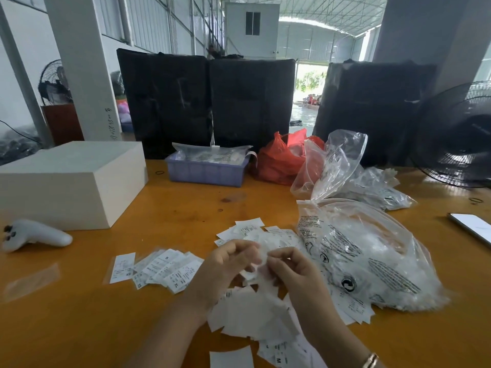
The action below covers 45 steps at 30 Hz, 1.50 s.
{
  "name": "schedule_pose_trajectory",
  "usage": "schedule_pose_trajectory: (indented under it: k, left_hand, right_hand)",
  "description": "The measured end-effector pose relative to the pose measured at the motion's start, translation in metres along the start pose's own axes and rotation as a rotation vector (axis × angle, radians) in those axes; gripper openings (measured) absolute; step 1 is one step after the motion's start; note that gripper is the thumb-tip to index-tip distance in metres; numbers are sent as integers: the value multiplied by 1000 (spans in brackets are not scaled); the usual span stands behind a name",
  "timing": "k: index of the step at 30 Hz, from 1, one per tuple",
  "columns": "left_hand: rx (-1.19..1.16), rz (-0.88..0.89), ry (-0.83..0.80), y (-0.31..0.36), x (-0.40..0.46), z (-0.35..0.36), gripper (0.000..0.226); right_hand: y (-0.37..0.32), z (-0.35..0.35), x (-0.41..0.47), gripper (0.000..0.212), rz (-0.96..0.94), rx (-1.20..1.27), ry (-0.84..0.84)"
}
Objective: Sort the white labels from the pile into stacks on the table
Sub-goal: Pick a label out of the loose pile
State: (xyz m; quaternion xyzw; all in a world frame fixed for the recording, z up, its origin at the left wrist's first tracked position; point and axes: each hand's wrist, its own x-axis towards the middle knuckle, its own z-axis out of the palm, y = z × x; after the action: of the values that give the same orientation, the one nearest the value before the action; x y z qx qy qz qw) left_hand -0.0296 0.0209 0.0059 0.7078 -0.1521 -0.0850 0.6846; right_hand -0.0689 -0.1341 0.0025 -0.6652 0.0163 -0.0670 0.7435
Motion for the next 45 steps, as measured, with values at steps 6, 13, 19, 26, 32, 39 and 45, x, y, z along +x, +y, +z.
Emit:
schedule_pose_trajectory:
  k: [6,13,19,26,32,39,45]
  left_hand:
    - [-254,-58,323,-3,6,-1,45]
    - [-401,20,564,-1,11,-20,15]
    - [-290,15,625,-4,13,-18,10]
    - [-263,47,601,-6,12,-16,8]
    - [-262,42,588,-6,11,-16,16]
    - [-228,40,560,-9,11,-16,12]
    - [-162,44,552,-11,11,-13,15]
  right_hand:
    - [-3,-3,6,11,-63,-15,69]
    - [13,-17,21,26,-513,-1288,-23]
    - [17,-3,20,32,-616,-1412,15]
    - [16,9,23,11,-670,-1569,83]
    - [13,7,19,15,-709,-1440,140]
    - [10,2,20,15,-296,-996,13]
    - [-2,-4,17,20,-73,-396,78]
